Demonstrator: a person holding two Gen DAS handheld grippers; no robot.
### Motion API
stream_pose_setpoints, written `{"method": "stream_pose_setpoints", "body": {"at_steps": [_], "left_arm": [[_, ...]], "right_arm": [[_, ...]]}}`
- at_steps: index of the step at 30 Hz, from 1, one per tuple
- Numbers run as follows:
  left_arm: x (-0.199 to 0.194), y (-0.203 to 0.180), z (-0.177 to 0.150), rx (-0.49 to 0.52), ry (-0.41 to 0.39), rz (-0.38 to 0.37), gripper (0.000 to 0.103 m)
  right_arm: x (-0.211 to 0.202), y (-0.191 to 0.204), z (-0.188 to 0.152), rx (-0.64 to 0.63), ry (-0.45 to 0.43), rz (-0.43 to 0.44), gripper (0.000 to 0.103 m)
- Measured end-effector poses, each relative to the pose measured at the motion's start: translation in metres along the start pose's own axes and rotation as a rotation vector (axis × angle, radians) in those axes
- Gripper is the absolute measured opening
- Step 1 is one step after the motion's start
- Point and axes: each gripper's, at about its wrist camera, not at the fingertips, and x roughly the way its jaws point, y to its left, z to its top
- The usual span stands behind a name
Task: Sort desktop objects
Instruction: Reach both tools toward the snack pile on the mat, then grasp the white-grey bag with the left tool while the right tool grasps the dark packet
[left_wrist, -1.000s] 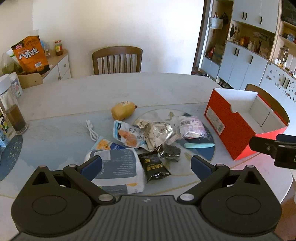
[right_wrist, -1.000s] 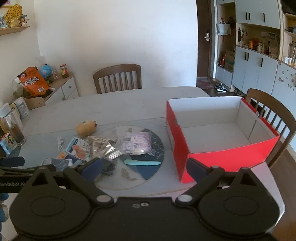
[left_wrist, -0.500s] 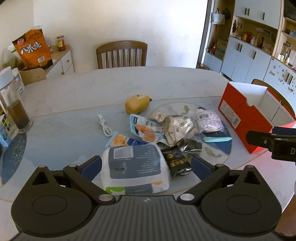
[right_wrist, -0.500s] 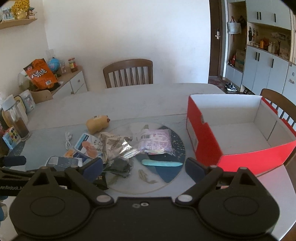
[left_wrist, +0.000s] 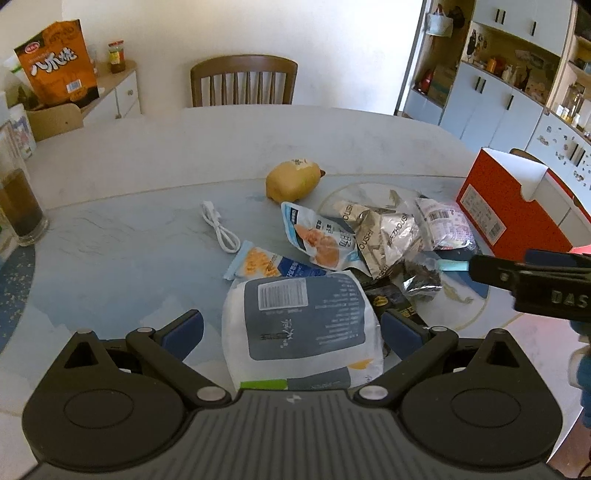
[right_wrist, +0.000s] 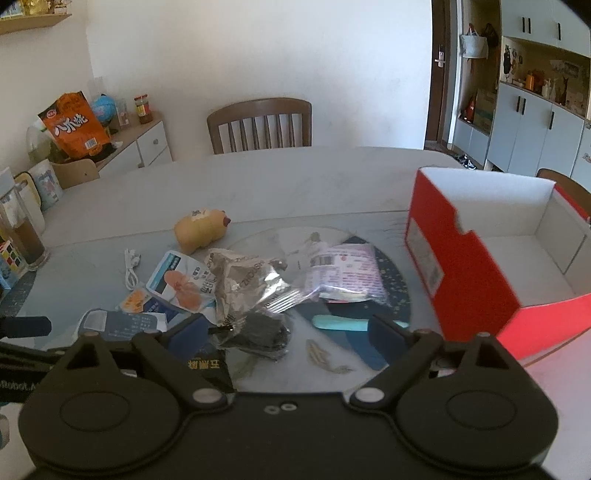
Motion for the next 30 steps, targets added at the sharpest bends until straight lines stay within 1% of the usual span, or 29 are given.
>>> {"method": "stream_pose_setpoints", "body": {"at_steps": [3, 8, 15, 16, 18, 21, 24, 27, 30], "left_arm": [[0.01, 0.003, -0.001, 0.014, 0.021, 0.006, 0.103], [0.024, 0.008, -0.003, 0.014, 0.052, -0.021, 0.103], [0.038, 0.013, -0.005, 0.002, 0.091, -0.06, 0.102], [0.04, 0.014, -0.005, -0.002, 0.094, -0.068, 0.099], [0.043, 0.015, -0.005, -0.007, 0.102, -0.074, 0.098], [0.046, 0.017, -0.005, -0.01, 0.109, -0.087, 0.095], [0.047, 0.018, -0.004, -0.011, 0.112, -0.098, 0.092], [0.049, 0.019, -0.003, -0.015, 0.115, -0.102, 0.088], [0.05, 0.021, -0.001, -0.029, 0.126, -0.11, 0.079]], "right_arm": [[0.014, 0.007, 0.0, -0.004, 0.013, -0.011, 0.089], [0.035, 0.015, 0.0, -0.002, 0.037, -0.018, 0.084], [0.054, 0.02, -0.004, 0.007, 0.074, -0.025, 0.083], [0.056, 0.021, -0.004, 0.008, 0.079, -0.025, 0.083], [0.061, 0.023, -0.004, 0.003, 0.088, -0.03, 0.082], [0.069, 0.024, -0.005, 0.006, 0.109, -0.042, 0.075], [0.075, 0.023, -0.004, 0.024, 0.121, -0.049, 0.074], [0.078, 0.022, -0.004, 0.028, 0.131, -0.053, 0.068], [0.079, 0.022, -0.003, 0.035, 0.142, -0.053, 0.063]]}}
